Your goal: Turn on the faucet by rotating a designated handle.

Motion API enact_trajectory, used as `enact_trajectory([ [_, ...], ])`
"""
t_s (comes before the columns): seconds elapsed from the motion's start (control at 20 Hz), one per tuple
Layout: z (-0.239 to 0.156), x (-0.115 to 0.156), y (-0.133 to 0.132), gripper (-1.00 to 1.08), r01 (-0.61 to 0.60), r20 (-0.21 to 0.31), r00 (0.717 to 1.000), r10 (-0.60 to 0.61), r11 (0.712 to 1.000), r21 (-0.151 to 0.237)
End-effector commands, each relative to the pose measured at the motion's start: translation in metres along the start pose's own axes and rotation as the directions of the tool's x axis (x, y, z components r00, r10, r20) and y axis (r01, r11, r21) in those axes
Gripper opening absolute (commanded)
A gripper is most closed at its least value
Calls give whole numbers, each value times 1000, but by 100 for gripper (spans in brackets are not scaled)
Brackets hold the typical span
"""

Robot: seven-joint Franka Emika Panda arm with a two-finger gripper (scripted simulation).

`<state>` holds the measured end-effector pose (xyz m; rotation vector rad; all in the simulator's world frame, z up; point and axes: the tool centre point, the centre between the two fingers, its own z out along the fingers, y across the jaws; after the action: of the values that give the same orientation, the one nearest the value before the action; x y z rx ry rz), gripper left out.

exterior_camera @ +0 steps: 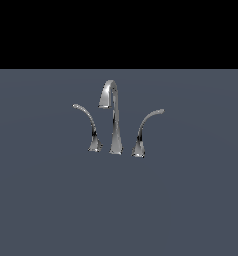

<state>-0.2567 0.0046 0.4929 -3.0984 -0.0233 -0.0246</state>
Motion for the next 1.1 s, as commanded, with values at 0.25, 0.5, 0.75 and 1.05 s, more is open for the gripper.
enact_trajectory([
  [0.25, 3, 3, -1, -100, -16, 0, 1000, 16, 1000, 0],
  [0.5, 12, 11, -5, -100, -65, -1, 998, 65, 998, -1],
  [0.75, 27, 25, -10, -100, -147, -2, 989, 147, 989, -3],
  [1.05, 54, 51, -16, -100, -287, -5, 958, 287, 958, -5],
])
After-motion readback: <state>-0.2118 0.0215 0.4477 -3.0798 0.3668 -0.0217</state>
